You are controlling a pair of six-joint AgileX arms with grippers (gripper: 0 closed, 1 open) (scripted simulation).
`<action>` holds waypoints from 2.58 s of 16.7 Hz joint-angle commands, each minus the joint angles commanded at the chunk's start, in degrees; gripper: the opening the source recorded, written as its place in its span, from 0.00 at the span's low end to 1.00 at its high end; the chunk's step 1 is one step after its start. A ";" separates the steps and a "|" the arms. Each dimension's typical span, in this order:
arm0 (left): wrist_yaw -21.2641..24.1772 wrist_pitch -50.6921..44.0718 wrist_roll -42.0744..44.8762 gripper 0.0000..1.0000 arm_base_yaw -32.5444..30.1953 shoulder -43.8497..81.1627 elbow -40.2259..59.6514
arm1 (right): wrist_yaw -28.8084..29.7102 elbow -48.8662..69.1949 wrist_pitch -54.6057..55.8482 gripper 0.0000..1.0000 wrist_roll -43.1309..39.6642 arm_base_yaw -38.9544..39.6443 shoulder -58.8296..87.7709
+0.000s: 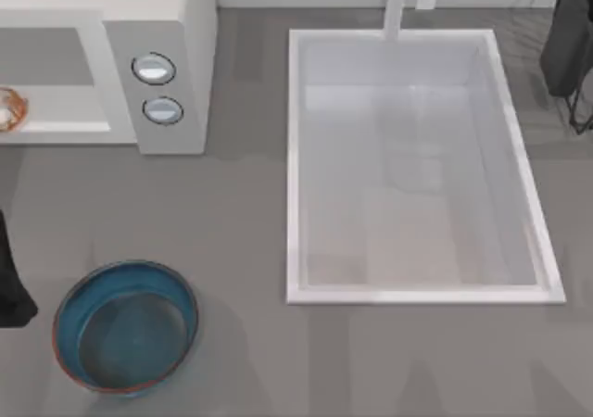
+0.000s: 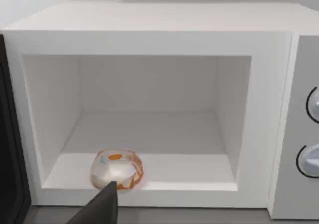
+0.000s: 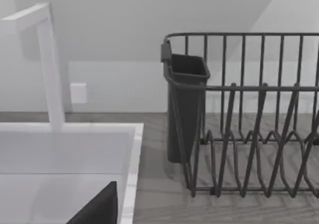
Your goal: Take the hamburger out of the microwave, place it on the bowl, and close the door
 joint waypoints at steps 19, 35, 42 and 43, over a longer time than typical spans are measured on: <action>0.00 0.00 0.00 1.00 0.00 0.00 0.00 | 0.00 0.00 0.00 1.00 0.00 0.00 0.00; 4.43 20.32 2.48 1.00 5.94 37.55 13.88 | 0.00 0.00 0.00 1.00 0.00 0.00 0.00; 9.06 41.98 4.48 1.00 10.46 83.33 30.24 | 0.00 0.00 0.00 1.00 0.00 0.00 0.00; 9.69 44.95 4.70 1.00 10.92 89.91 32.62 | 0.00 0.00 0.00 1.00 0.00 0.00 0.00</action>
